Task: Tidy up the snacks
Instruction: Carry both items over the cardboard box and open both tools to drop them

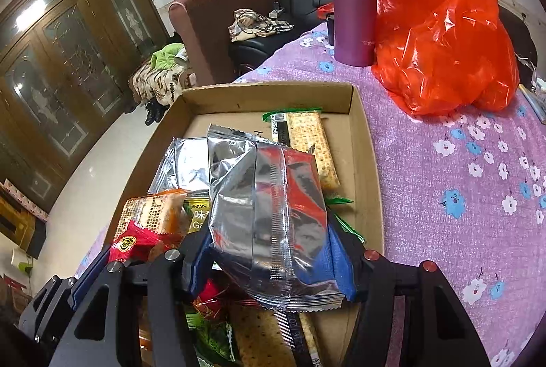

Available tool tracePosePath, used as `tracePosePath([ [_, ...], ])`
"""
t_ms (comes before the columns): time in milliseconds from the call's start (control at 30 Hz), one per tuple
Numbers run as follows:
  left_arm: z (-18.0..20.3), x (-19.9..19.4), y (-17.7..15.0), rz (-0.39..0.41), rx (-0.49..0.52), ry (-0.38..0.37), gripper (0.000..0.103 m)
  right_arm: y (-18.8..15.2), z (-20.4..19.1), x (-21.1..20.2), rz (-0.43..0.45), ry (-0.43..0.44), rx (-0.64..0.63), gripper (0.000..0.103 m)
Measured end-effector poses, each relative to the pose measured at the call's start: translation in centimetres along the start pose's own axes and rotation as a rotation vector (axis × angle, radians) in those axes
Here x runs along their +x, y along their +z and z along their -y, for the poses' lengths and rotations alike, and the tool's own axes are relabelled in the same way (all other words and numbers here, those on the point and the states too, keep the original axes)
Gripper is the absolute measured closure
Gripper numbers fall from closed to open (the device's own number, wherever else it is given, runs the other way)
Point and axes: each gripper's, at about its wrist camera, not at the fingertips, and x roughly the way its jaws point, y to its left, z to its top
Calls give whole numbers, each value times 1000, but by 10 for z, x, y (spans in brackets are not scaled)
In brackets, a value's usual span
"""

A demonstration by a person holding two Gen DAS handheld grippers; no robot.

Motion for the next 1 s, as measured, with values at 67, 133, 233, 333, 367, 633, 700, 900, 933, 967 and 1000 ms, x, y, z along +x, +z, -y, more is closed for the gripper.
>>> tracePosePath([
  [67,0,0,0,0,0,1,83,0,-1,0,0,1,0,39],
  [133,0,0,0,-1,0,1,83,-1,-2,-1,0,9,-2,38],
  [233,1,1,0,-1,2,4,83,-2,-2,-2,0,12,2,38],
  [333,1,1,0,-1,2,5,83,-2,-2,-2,1,15,2,38],
  [367,0,0,0,-1,2,6,83,-2,-1,-1,0,18,2,38],
  [633,-2,-1,-3,-1,5,12,83,-5,-3,-7,1,22,-20,36],
  [700,-2,-2,-3,0,7,16,83,-6,-4,-10,5,26,-21,35],
  [900,-1,-3,-3,-1,9,22,82,-8,-4,-19,16,38,-26,32],
  [933,-3,-3,-3,-1,9,23,82,-8,-4,-21,18,41,-23,32],
  [967,-1,-3,-3,-1,9,23,82,-9,-3,-23,21,44,-21,32],
  [1000,-1,-3,-3,-2,9,24,82,-9,-2,-25,24,47,-18,31],
])
